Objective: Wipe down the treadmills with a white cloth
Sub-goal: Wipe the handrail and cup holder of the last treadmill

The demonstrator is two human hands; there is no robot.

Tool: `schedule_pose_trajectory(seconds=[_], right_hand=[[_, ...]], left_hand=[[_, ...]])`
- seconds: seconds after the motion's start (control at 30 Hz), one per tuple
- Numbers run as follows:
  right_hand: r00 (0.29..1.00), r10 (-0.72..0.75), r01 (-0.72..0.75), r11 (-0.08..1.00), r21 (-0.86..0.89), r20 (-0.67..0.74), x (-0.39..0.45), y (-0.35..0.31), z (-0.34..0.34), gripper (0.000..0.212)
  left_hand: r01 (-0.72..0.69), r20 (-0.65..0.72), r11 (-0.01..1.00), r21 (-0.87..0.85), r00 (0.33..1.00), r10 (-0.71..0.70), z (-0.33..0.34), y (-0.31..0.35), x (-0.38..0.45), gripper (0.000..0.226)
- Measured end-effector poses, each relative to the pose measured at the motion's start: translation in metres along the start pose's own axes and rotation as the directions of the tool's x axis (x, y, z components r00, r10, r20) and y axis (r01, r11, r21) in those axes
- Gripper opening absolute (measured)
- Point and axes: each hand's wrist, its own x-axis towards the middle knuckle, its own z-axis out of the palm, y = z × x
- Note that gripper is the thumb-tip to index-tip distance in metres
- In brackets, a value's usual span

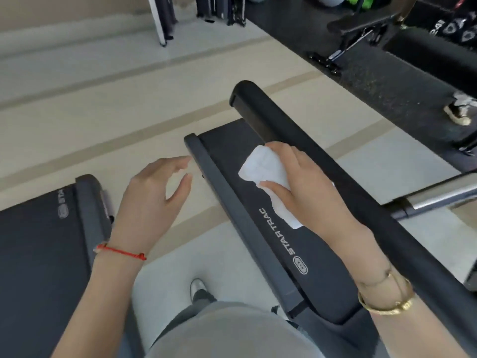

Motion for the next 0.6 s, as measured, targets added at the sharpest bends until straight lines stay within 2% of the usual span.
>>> schedule_pose_trajectory(seconds=[0.1,0.3,0.6], right_hand=[[0.999,-0.023,0.019,0.995,0.097,0.045,0.040,-0.030,0.037,0.054],[0.995,-0.029,0.011,0.983,0.183,0.095,0.113,-0.079,0.097,0.054],[0.981,-0.077,0.032,0.970,0.239,0.179,0.214,-0.113,0.153,0.054]], left_hand=[[0.081,0.000,0.996,0.041,0.997,-0.081,-0.024,-0.043,0.008,0.025],[0.181,0.000,0.982,0.051,0.983,-0.181,-0.064,-0.123,0.029,0.027],[0.297,-0.049,0.954,0.039,0.954,-0.295,-0.088,-0.209,0.070,0.025]])
